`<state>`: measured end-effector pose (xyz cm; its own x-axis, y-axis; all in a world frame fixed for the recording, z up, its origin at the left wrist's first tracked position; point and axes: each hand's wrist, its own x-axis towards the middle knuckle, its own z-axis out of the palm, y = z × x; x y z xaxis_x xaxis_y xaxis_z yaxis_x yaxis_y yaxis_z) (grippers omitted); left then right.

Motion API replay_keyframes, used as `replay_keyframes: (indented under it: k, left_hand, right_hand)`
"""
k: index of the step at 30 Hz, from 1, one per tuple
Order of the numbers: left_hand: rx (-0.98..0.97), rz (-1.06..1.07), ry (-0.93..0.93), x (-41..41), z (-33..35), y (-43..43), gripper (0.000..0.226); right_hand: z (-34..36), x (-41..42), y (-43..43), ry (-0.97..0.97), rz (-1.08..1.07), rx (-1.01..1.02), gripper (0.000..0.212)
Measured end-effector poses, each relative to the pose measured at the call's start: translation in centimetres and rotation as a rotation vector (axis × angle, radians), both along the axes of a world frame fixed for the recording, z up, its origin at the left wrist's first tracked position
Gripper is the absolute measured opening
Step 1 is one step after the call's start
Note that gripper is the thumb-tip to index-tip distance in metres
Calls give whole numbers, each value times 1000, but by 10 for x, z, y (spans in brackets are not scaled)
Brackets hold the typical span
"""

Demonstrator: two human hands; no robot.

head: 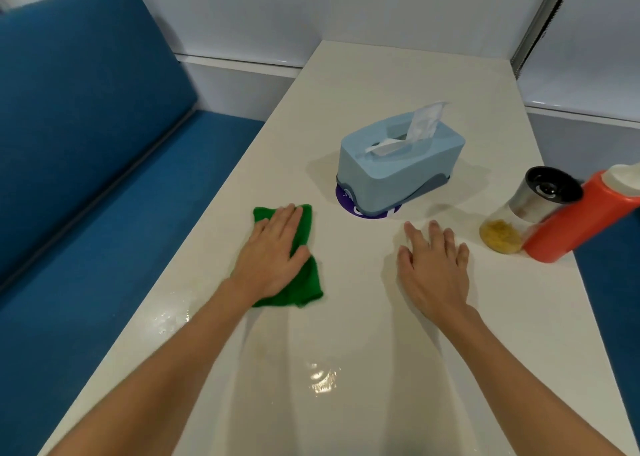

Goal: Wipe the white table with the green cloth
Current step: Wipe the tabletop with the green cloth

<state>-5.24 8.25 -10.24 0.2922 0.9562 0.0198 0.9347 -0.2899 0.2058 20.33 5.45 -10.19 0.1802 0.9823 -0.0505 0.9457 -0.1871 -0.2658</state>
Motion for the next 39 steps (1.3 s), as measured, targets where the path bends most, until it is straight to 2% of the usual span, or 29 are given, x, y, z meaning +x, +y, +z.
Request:
replay_keyframes:
  k: [4, 7, 11, 14, 16, 21, 26, 30, 34, 36, 39]
  left_hand:
    - [-51, 237, 13, 0, -2, 59, 69]
    - [-67, 341, 5, 35, -1, 77, 65]
    - [-12, 137, -44, 49, -5, 47, 77]
    - [0, -49, -37, 18, -5, 19, 79]
    - [4, -92, -24, -15, -3, 16, 76]
    - [17, 54, -5, -68, 0, 56, 77]
    - [4, 305, 12, -21, -3, 99, 66]
    - [-3, 153, -19, 26, -5, 82, 67]
    - [-2, -100, -31, -11, -4, 38, 77]
    - [29, -90, -28, -48, -4, 24, 76]
    - [41, 75, -38, -92, 0, 30, 74]
  right_hand:
    - [1, -39, 7, 84, -128, -50, 58]
    - [-7, -54, 7, 30, -158, -24, 62]
    - [-9, -52, 7, -8, -160, -16, 62]
    - [-10, -51, 6, -11, -161, -11, 62]
    - [-11, -53, 6, -17, -161, -11, 62]
    - [-12, -55, 8, -40, -169, -17, 62]
    - [-12, -55, 9, -53, -172, -30, 62]
    - [-13, -54, 10, -65, -164, -48, 62]
    - [-13, -52, 8, -58, -156, -37, 62]
    - [-12, -53, 8, -58, -156, -39, 62]
    - [-11, -54, 8, -63, -160, -40, 62]
